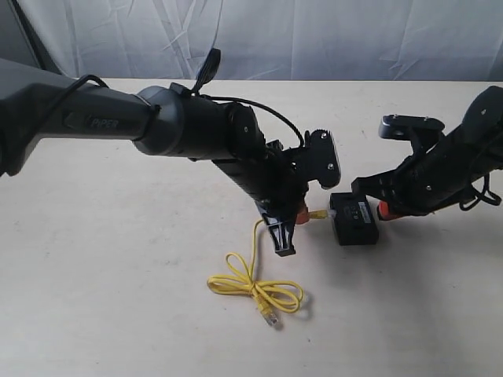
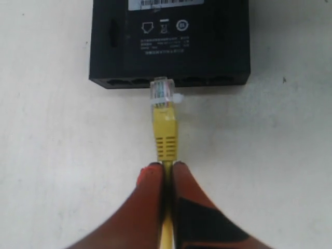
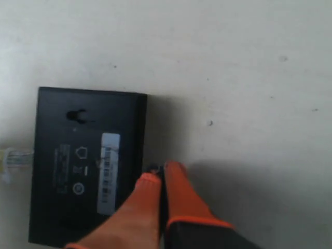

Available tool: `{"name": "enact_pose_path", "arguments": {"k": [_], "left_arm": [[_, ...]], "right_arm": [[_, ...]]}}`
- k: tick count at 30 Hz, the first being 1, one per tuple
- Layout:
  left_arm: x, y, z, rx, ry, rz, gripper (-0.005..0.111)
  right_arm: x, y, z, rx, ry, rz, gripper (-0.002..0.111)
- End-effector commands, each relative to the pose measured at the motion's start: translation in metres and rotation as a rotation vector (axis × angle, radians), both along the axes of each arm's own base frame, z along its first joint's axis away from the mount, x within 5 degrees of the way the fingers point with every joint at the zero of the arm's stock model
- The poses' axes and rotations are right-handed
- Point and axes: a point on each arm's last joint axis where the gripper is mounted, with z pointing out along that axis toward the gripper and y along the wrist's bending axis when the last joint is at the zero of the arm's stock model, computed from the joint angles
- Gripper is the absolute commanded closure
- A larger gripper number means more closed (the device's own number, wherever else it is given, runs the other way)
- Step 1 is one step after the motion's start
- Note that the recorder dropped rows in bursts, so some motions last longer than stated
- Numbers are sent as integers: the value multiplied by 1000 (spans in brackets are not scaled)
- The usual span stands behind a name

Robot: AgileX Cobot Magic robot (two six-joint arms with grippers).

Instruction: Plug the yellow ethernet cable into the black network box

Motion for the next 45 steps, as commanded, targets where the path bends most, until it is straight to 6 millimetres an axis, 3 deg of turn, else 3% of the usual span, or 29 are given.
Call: {"name": "enact_pose_path", "arguments": {"k": [1,18,45], "left_arm": [[1,-1,4,3,-28,-16,107],[2,-3,-3,-4,-44,-41,107],[3,-4,-11,-10,-37,-34,107]], "right_arm": [[1,-1,-6,-1,8,-18,108],[3,-1,-17,6,25,-36,108],[4,1,-16,16,4,-27,108]]}}
